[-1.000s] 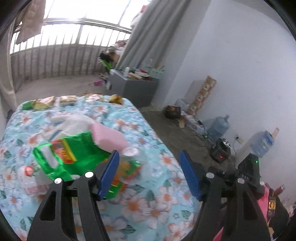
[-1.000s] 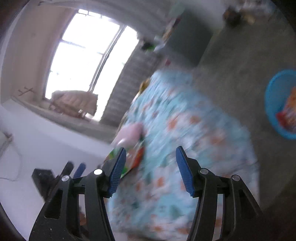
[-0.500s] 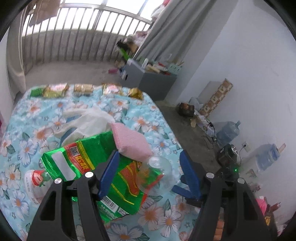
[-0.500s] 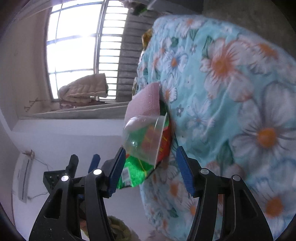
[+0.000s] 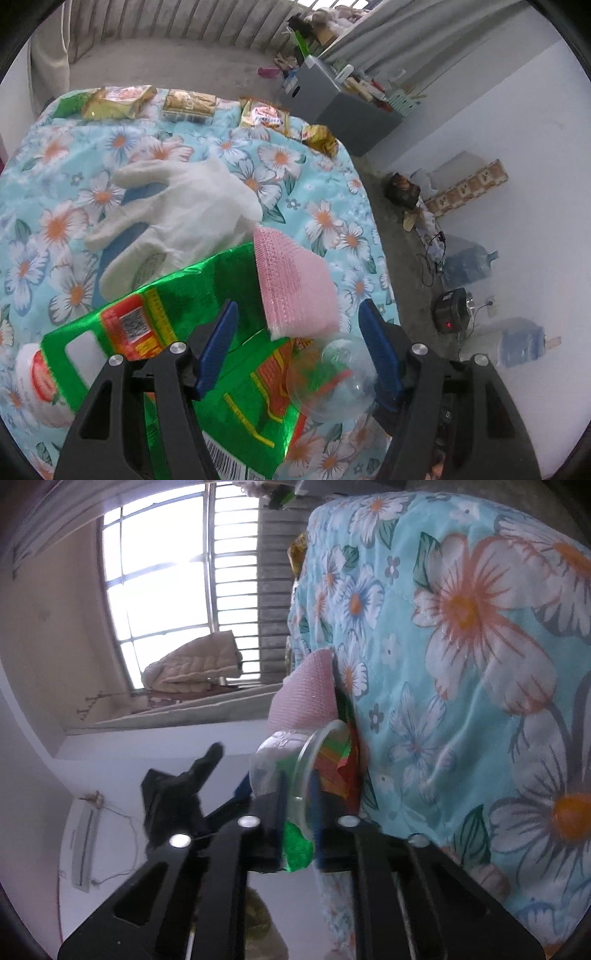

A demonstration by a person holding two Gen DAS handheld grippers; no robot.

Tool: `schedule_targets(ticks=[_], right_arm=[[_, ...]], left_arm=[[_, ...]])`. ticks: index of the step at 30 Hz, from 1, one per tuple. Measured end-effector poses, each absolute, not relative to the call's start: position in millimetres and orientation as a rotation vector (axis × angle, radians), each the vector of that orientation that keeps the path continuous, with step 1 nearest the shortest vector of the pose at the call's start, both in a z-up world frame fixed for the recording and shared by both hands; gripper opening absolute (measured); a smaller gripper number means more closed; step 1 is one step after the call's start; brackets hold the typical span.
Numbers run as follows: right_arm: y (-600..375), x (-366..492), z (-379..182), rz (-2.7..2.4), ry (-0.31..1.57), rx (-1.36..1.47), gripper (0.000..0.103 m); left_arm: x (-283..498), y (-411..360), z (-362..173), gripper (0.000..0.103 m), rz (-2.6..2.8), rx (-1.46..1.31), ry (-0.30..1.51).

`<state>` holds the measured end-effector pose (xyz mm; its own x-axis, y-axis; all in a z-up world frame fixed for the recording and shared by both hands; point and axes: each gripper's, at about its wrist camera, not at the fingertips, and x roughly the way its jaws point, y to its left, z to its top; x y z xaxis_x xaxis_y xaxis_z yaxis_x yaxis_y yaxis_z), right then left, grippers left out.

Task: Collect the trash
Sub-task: 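Grasp the pink bubble wrap with the left gripper while the right grasps the clear plastic cup, then carry the bubble wrap and cup over the blue wastebasket and open both grippers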

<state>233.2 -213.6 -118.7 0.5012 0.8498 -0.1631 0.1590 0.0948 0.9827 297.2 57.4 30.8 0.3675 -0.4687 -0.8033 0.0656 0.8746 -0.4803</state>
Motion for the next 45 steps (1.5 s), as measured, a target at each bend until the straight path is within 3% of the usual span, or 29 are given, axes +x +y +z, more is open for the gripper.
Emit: schedule_targets(ticks=[11, 14, 17, 22, 37, 45], right_arm=[[-244, 203, -106, 0.726, 0.84, 1.47, 0.003], [-253, 194, -103, 0.715, 0.813, 1.465, 0.003], [-261, 181, -99, 0.696, 0.795, 1.454, 0.003], [-269, 173, -99, 0.658, 0.778, 1.45, 0.002], [-286, 141, -69, 0.584, 0.705, 1.335, 0.002], [-295, 107, -34, 0.414, 0.708, 1.053, 0.002]], left_arm=[[316, 30, 12, 0.064, -0.309, -0.311, 1.201], [319, 27, 6, 0.057, -0.299, -0.286, 1.211], [321, 25, 0, 0.042, -0.278, -0.273, 1.219], [317, 26, 4, 0.032, -0.282, -0.272, 1.182], [214, 0, 103, 0.028, -0.459, 0.0, 0.76], [135, -42, 77, 0.029, -0.47, 0.436, 0.713]])
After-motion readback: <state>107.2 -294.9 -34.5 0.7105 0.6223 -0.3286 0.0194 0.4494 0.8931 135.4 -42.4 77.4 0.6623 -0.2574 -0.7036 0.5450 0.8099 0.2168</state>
